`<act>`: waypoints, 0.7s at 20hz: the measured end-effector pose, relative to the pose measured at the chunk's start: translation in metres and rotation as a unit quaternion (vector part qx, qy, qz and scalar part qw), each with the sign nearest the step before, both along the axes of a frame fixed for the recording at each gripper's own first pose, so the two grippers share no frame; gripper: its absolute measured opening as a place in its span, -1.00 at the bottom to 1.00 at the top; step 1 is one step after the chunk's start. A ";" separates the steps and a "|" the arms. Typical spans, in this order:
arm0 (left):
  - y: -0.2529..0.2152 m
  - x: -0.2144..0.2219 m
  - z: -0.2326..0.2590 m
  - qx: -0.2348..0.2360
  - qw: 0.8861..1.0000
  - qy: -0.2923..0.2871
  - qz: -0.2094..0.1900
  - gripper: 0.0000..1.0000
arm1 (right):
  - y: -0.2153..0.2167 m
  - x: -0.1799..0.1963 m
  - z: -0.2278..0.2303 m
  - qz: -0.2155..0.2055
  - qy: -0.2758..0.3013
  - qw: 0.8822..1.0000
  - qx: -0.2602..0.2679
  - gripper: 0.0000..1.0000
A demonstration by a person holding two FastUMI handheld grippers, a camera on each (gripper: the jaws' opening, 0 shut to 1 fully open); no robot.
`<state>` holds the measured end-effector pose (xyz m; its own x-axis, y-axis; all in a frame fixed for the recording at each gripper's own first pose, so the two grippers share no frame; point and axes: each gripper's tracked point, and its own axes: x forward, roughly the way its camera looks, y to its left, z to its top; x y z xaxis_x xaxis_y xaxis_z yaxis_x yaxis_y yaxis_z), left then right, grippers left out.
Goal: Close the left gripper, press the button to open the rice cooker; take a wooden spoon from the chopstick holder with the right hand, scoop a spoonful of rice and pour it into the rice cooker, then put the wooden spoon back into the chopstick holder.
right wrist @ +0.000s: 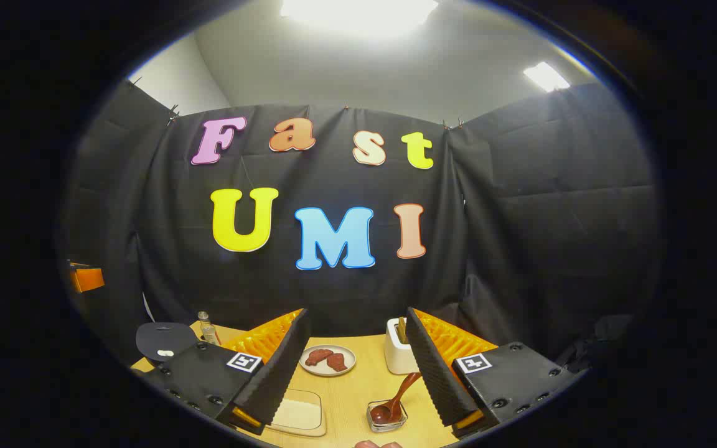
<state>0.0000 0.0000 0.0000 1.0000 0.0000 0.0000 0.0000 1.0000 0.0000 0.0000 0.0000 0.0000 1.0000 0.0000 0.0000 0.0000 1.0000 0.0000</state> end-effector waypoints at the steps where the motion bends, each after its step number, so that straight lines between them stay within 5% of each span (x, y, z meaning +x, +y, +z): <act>1: -0.001 0.001 -0.004 0.001 1.000 0.003 -0.002 0.77 | 0.001 0.000 -0.001 0.000 0.002 1.000 0.001 0.95; 14: -0.006 0.017 -0.029 0.017 0.999 0.029 -0.023 0.76 | 0.015 0.002 -0.012 -0.021 0.011 1.000 0.008 0.94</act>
<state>0.0167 -0.0063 -0.0292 0.9973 -0.0451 -0.0588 0.0470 0.9984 0.0318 0.0021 0.0145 -0.0118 0.9989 -0.0417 -0.0215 0.0420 0.9990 0.0156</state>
